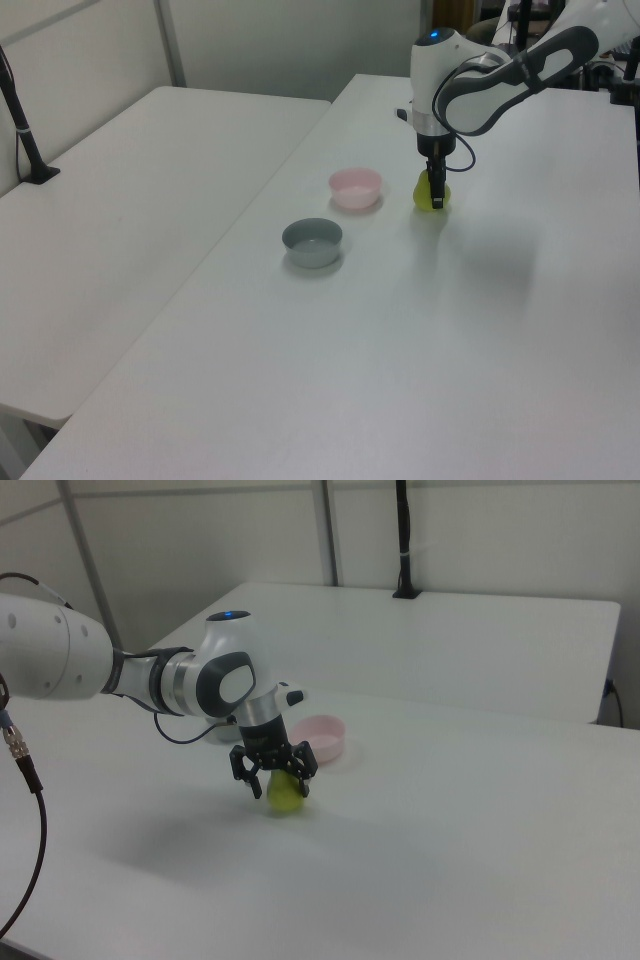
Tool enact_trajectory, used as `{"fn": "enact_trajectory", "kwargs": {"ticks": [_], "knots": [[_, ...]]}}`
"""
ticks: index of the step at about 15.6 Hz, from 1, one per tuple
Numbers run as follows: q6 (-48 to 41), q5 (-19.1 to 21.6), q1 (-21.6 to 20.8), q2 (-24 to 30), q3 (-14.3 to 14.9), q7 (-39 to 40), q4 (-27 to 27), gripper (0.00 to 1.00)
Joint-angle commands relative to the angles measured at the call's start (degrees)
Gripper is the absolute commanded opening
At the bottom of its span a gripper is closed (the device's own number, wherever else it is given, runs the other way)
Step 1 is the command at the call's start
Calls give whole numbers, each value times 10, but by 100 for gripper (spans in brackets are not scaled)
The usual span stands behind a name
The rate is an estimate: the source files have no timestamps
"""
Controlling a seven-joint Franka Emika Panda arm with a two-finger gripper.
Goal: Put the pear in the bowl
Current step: 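Lower the gripper around the pear and close on it, then lift the pear and carry it over the pink bowl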
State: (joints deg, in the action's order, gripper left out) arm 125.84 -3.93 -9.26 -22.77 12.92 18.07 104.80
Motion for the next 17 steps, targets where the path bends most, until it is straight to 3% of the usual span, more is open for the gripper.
{"fn": "enact_trajectory", "kwargs": {"ticks": [1, 4, 8, 14, 17], "knots": [[35, -8, -2, 0, 4, 13, 14, 98], [35, -8, -2, 0, 5, 14, 13, 76], [31, -6, 1, 6, 6, 28, 12, 28], [27, 4, 0, 45, 19, 20, 4, 20], [-26, 37, -5, 62, 33, 25, -40, 20]]}}
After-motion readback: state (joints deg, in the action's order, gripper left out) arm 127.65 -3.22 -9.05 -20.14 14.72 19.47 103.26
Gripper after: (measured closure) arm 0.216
